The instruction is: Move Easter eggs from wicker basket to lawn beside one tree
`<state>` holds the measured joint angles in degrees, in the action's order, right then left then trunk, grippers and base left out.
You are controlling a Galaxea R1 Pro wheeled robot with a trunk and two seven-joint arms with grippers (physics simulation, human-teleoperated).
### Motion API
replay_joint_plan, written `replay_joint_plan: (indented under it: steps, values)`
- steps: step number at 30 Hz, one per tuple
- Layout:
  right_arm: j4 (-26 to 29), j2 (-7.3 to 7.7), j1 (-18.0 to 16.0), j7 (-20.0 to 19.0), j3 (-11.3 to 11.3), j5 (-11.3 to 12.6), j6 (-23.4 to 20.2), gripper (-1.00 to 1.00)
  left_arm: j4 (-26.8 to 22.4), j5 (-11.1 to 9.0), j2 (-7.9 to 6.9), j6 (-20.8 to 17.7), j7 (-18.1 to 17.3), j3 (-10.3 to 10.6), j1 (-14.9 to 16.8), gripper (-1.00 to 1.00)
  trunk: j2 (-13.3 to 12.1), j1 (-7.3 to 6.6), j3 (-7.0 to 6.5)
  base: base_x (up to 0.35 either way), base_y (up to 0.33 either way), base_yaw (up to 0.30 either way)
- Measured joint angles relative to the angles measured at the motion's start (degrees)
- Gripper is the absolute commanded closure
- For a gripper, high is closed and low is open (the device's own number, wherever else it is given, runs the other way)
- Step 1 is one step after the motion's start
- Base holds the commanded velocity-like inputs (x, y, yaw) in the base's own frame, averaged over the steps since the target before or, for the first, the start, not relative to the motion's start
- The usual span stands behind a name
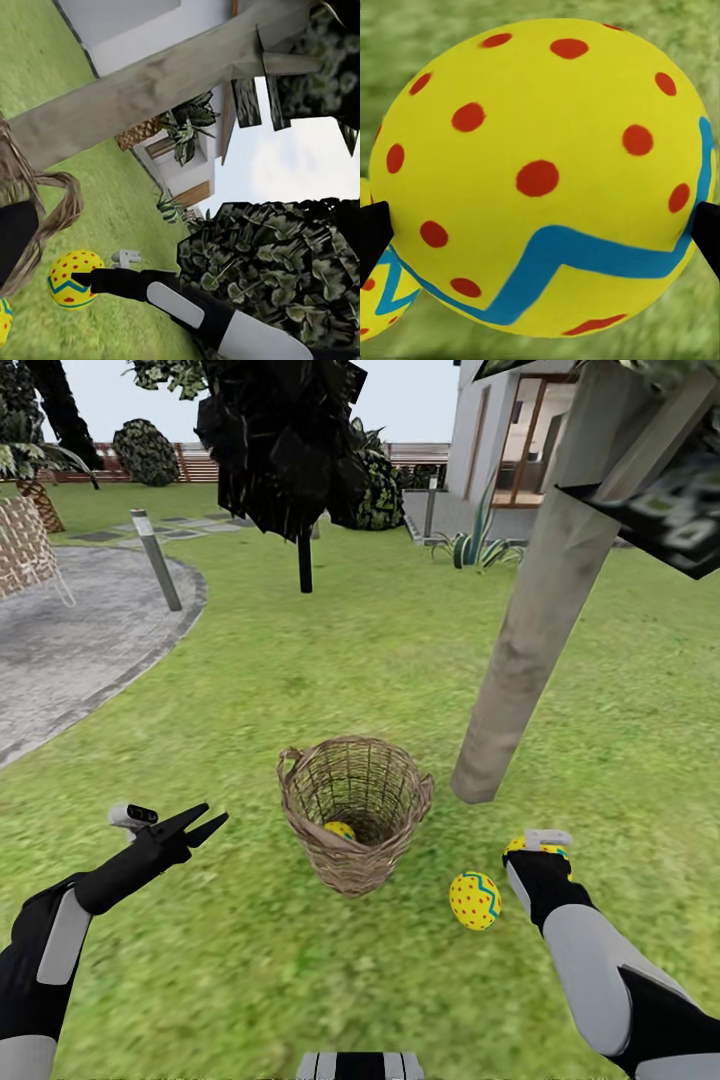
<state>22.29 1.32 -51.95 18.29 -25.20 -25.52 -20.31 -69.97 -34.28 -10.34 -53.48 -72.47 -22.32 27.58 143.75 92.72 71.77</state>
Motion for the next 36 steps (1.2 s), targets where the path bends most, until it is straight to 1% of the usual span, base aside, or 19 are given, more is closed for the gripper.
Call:
replay_joint_plan:
  steps: [3,9,10,12,15,25,31,36]
  values:
    - [-0.82,0.25,-0.37,0.01,-0.05,0.02,0.17,1.0,0.0,-0.01,-0.02,-0.01,-0.05,-0.03,0.0,-1.0,0.04,0.08,0.67,0.0,0.0,0.0]
    - [-0.9,0.23,-0.4,0.07,-0.05,0.09,0.4,1.0,0.15,-0.01,-0.03,-0.02,-0.06,-0.01,0.0,-1.0,0.12,0.23,2.0,0.0,0.0,0.0]
    - [-0.85,0.22,-0.4,0.07,-0.03,0.11,0.7,1.0,0.16,0.0,-0.03,-0.01,-0.06,-0.01,0.01,-1.0,0.13,0.26,2.22,0.0,0.0,0.0]
    - [-0.88,0.14,-0.4,0.09,0.03,0.1,2.67,1.0,0.18,0.0,-0.03,0.01,-0.05,0.0,0.03,-1.0,0.16,0.31,2.66,0.0,0.0,0.0]
    - [-0.9,0.12,-0.4,0.1,0.04,0.08,3.55,1.0,0.24,0.0,0.0,0.02,-0.05,0.0,0.02,-1.0,0.2,0.39,3.33,0.0,0.0,0.0]
    - [-0.16,0.35,-0.4,0.48,-0.02,0.04,3.33,1.0,0.23,-0.02,-0.03,0.0,-0.06,-0.07,0.04,-1.0,0.34,0.64,5.54,0.0,0.0,0.0]
    - [-0.13,0.77,-0.4,0.64,-0.13,0.33,3.04,1.0,0.18,-0.04,-0.03,0.01,-0.06,-0.09,0.02,-1.0,0.42,0.8,6.87,0.0,0.0,0.0]
    - [-0.26,0.77,-0.48,0.64,-0.14,0.31,2.84,1.0,0.09,-0.04,-0.03,-0.02,-0.06,-0.09,0.02,-1.0,0.48,0.93,7.98,0.0,0.0,0.0]
